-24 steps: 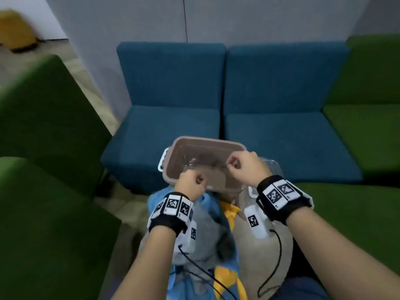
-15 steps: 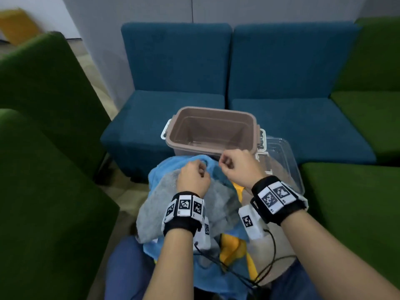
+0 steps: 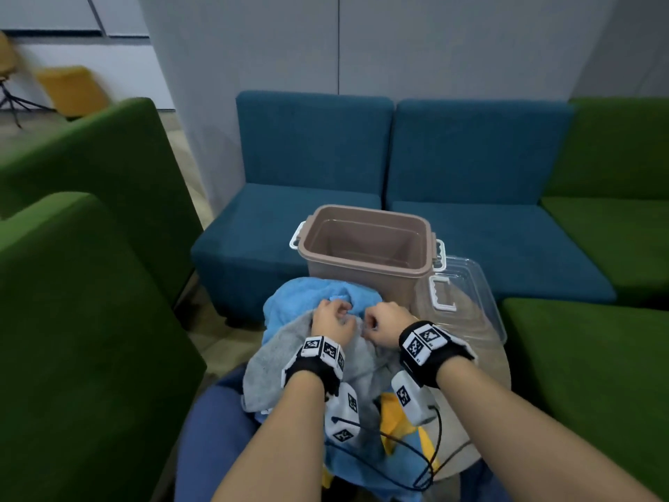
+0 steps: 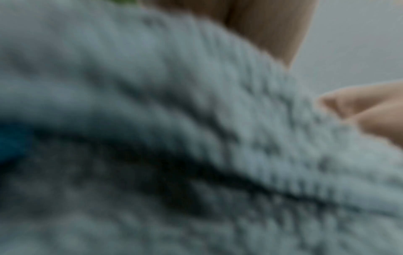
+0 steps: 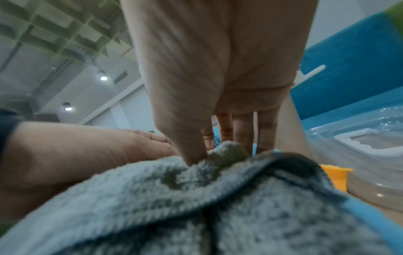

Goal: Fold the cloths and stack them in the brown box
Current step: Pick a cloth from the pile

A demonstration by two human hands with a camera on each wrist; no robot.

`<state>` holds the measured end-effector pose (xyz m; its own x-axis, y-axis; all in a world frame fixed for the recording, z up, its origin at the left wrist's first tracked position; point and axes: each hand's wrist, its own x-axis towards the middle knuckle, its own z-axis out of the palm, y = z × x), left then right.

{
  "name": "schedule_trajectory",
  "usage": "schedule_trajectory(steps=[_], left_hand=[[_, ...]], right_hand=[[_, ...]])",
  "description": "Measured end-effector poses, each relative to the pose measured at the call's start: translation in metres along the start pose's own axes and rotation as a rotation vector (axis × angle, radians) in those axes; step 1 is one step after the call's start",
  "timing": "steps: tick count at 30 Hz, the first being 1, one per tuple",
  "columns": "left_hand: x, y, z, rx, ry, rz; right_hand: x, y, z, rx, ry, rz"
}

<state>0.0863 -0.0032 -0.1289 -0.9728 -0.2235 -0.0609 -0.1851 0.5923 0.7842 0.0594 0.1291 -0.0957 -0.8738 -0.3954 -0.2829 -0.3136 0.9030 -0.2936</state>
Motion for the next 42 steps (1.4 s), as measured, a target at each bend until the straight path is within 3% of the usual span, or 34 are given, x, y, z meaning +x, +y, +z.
schedule_trajectory(steps=[4, 9, 12, 14, 16, 20, 27, 31, 36, 42], left_hand=[[0.000, 0.012, 0.002, 0.113, -0.122, 0.014], [0.018, 0.025, 0.009, 0.165, -0.049, -0.049], [0.029, 0.023, 0.017, 0.177, -0.033, -0.043], [0.032, 0.017, 0.023, 0.153, -0.028, -0.053], [0.034, 0.010, 0.025, 0.115, -0.007, -0.047], [0.032, 0.005, 0.020, 0.053, 0.010, -0.054], [0.025, 0.003, 0.019, 0.083, -0.013, -0.009], [0.019, 0.002, 0.022, 0.101, -0.058, 0.013], [0.011, -0.002, 0.037, 0.135, -0.080, 0.063], [0.013, 0.003, 0.038, 0.132, -0.126, 0.022]], right_hand=[[0.003, 0.000, -0.005, -0.024, -0.012, 0.036], [0.013, 0.025, -0.004, 0.070, 0.106, 0.074], [0.010, 0.036, -0.007, 0.158, 0.173, 0.013], [0.005, 0.043, -0.010, 0.204, 0.133, -0.071], [-0.003, 0.047, -0.012, 0.183, 0.002, -0.142], [-0.010, 0.050, -0.004, 0.138, -0.156, -0.162], [0.000, 0.043, -0.014, 0.117, 0.023, -0.232], [0.000, 0.028, -0.003, 0.102, 0.120, -0.178], [-0.006, 0.027, 0.033, 0.035, 0.135, -0.043], [-0.005, 0.030, 0.037, 0.020, 0.101, -0.008]])
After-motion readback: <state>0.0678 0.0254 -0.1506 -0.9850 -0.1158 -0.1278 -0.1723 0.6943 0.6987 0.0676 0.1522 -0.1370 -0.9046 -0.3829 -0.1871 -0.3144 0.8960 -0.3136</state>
